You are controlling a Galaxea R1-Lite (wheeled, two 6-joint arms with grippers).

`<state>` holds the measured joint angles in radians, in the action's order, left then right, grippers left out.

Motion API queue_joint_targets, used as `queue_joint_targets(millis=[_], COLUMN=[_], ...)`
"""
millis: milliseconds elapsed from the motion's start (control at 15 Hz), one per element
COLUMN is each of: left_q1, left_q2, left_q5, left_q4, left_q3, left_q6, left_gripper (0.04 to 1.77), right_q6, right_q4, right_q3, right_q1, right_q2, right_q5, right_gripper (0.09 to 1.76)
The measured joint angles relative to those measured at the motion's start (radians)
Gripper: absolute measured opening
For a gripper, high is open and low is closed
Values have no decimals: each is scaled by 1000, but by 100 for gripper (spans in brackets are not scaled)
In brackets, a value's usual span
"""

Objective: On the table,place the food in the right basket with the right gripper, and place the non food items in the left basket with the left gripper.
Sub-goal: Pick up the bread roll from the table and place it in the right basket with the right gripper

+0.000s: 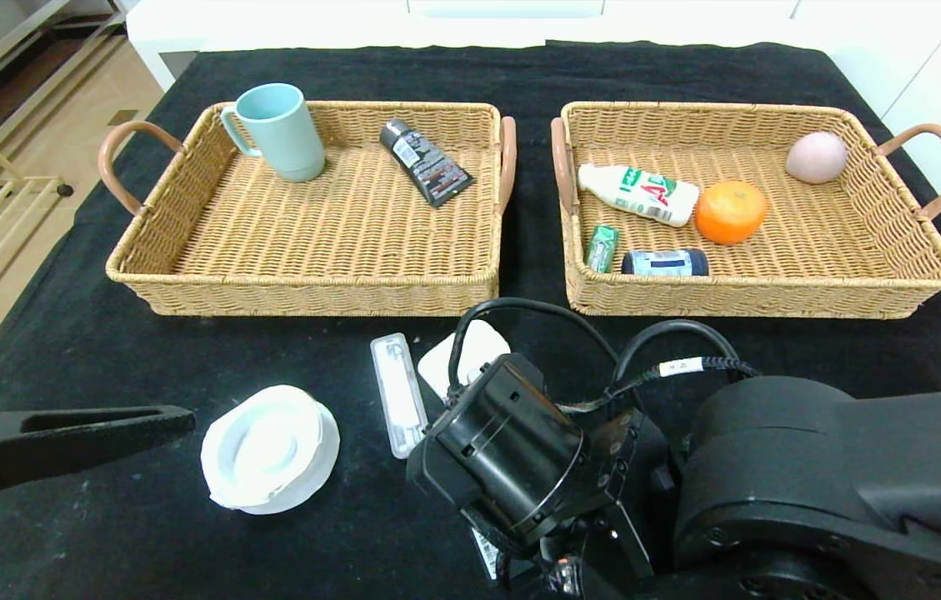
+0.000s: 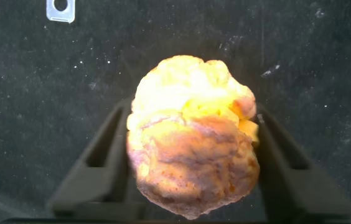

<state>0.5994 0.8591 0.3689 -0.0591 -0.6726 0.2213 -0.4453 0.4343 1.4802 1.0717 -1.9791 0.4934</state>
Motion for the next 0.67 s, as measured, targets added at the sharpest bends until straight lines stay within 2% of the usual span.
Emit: queue_joint_targets(millis=[200,467,667], left_q1=[0,0,0], left_q2=[1,2,3], left_q5=[0,0,0], left_q4=[0,0,0], left_q3=[1,1,1], left_q6=[0,0,0], left_gripper=[172,172,172], right_q6=[0,0,0], right_q4=[1,0,-5], right_q3=[2,115,27], right_q1=[0,0,0], right_q2=[0,-2,-6], right_q5=[0,-1,-1], right_gripper=[102,93,88])
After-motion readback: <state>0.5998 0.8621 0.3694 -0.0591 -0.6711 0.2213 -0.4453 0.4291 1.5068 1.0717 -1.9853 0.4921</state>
